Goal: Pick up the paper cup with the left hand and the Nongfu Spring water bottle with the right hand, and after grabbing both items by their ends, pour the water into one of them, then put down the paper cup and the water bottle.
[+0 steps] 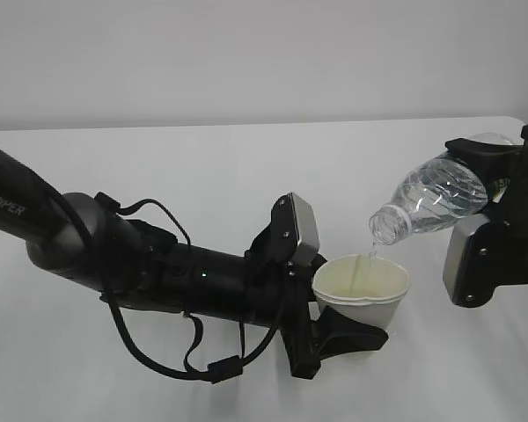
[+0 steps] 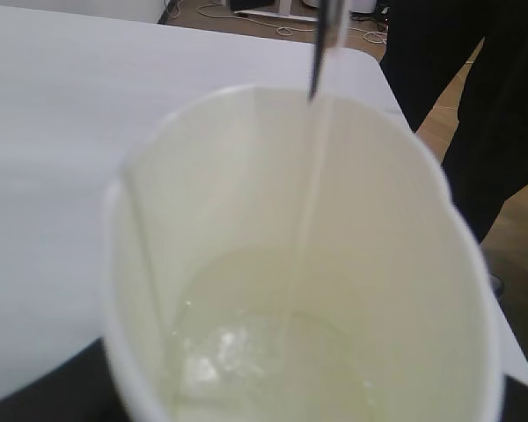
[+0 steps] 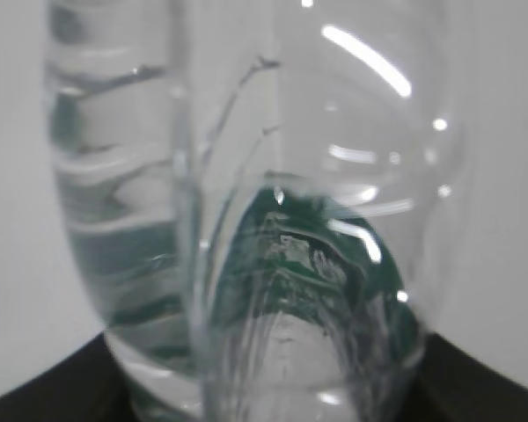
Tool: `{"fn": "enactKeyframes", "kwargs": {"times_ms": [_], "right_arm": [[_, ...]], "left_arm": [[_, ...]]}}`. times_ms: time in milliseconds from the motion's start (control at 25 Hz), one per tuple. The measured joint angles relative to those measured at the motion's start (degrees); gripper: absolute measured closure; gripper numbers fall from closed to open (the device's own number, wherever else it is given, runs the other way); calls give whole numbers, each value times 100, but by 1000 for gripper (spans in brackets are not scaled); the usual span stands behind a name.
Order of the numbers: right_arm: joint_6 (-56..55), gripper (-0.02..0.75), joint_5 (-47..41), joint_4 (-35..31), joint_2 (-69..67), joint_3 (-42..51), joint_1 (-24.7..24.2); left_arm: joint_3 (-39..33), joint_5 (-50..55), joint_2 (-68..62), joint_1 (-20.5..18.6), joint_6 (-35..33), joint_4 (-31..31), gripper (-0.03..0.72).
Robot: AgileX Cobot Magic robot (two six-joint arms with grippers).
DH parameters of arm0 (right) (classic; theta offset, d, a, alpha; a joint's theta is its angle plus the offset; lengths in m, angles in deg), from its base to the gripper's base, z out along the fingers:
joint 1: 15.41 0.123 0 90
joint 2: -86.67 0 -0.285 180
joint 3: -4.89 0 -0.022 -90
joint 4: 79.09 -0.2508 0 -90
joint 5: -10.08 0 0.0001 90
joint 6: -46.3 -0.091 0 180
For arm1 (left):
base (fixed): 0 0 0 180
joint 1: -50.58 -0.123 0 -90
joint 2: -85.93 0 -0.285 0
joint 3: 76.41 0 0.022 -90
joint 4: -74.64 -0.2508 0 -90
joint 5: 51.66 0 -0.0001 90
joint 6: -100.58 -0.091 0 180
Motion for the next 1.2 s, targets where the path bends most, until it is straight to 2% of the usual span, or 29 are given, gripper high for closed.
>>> {"fn": "enactKeyframes", "kwargs": {"times_ms": [1200], "right_arm": [[17, 319, 87, 0, 0, 0, 0]], "left_arm": [[0, 8, 0, 0, 0, 0, 260]]}}
